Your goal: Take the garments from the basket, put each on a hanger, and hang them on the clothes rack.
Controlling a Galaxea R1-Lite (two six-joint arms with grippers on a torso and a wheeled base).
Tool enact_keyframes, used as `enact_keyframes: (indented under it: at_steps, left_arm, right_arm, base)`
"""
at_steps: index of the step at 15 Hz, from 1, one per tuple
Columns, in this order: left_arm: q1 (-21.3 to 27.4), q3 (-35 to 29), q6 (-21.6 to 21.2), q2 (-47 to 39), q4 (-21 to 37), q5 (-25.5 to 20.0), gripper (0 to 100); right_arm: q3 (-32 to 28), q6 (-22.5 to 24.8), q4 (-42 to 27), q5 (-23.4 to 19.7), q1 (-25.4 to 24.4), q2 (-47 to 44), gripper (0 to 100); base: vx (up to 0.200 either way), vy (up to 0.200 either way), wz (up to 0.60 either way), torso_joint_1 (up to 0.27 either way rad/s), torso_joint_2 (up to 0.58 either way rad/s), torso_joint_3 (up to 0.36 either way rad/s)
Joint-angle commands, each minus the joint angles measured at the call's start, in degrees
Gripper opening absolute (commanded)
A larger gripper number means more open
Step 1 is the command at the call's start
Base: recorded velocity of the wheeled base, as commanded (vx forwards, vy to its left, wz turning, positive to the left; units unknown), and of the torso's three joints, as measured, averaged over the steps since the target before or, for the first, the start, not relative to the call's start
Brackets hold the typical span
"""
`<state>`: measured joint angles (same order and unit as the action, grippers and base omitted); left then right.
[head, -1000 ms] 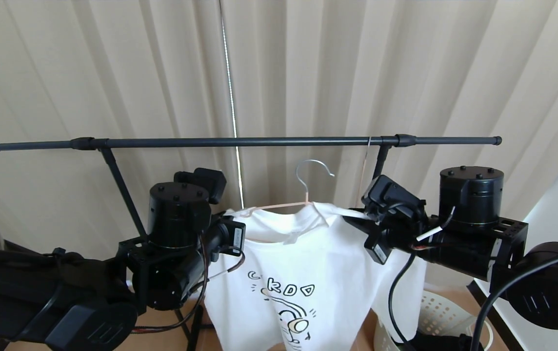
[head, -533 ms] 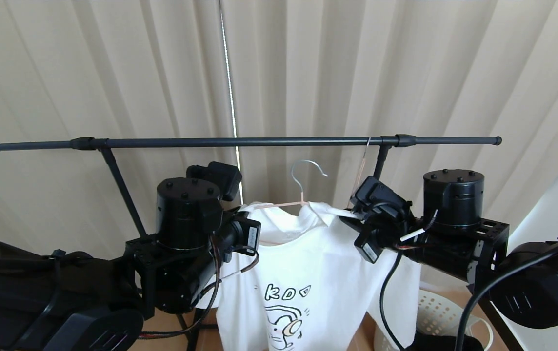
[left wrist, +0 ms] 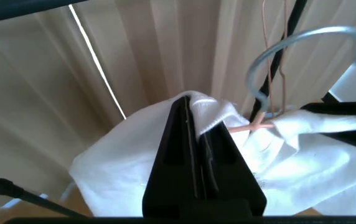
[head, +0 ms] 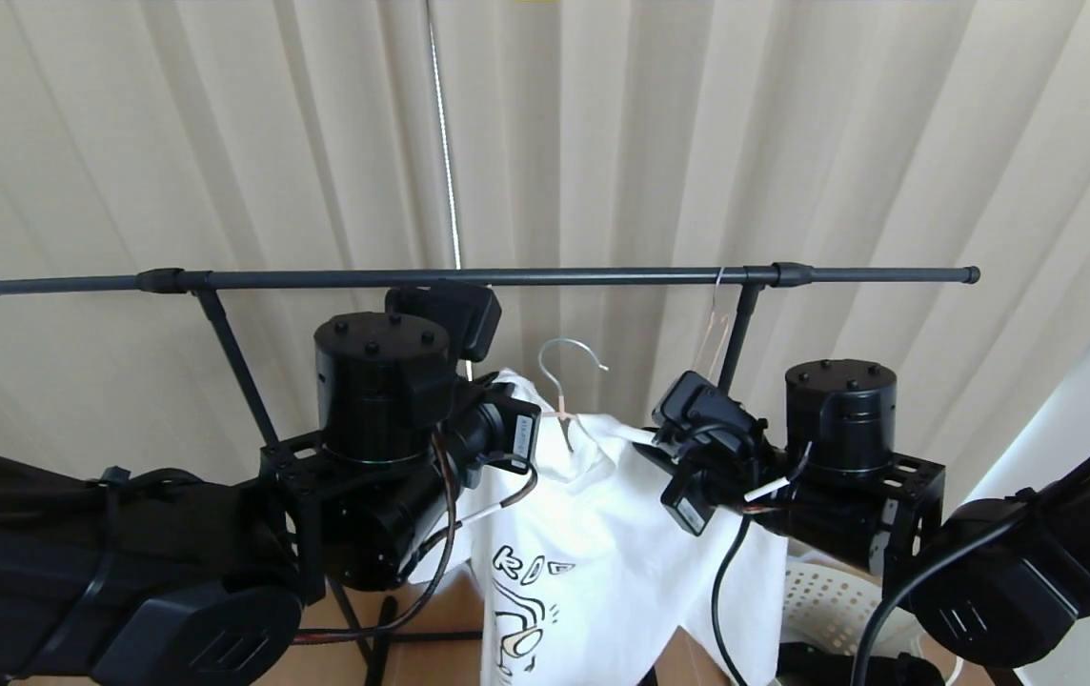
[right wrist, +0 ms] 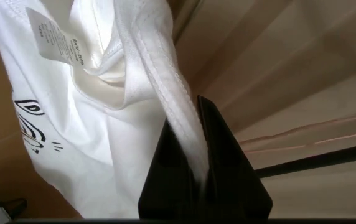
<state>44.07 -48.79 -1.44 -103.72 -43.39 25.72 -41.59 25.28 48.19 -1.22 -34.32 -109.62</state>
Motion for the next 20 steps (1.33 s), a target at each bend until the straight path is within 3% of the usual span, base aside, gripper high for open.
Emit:
enact_keyframes:
  at_steps: [1, 5, 7, 10, 12, 20]
  left_arm:
    - [1.2, -1.1, -0.1, 0.0, -0.1, 0.0, 0]
    - [2.9, -1.1, -0.1, 0.2, -0.2, 0.0, 0]
    - [3.0, -1.0, 0.0, 0.4, -0.2, 0.0, 0]
    - [3.0, -0.7, 0.1, 0.4, -0.2, 0.0, 0]
    - [3.0, -0.6, 0.1, 0.4, -0.2, 0.0, 0]
    - [2.9, 0.7, 0.1, 0.4, -0.5, -0.1, 0]
  right_arm:
    - [0.2, -0.8, 0.1, -0.2, -0.8, -1.0, 0]
    - [-0.3, -3.5, 1.8, -0.2, -1.6, -3.3, 0]
    - [-0.6, -7.3, 2.9, -0.5, -1.6, -3.1, 0]
    - [-1.1, -10.2, 3.1, -5.2, -1.1, -2.4, 0]
    - [-0.9, -11.9, 7.0, -7.8, 0.5, -2.4, 0]
    - [-1.2, -16.1, 12.5, -13.1, 3.6, -2.5, 0]
  base:
    - [0.000, 0.000, 0.00, 0.000, 0.00, 0.000]
    - [0.000, 0.000, 0.00, 0.000, 0.00, 0.000]
    - [0.000, 0.000, 0.00, 0.000, 0.00, 0.000]
    - [0.000, 0.000, 0.00, 0.000, 0.00, 0.000]
    - [0.000, 0.000, 0.00, 0.000, 0.00, 0.000]
    - [0.000, 0.000, 0.00, 0.000, 0.00, 0.000]
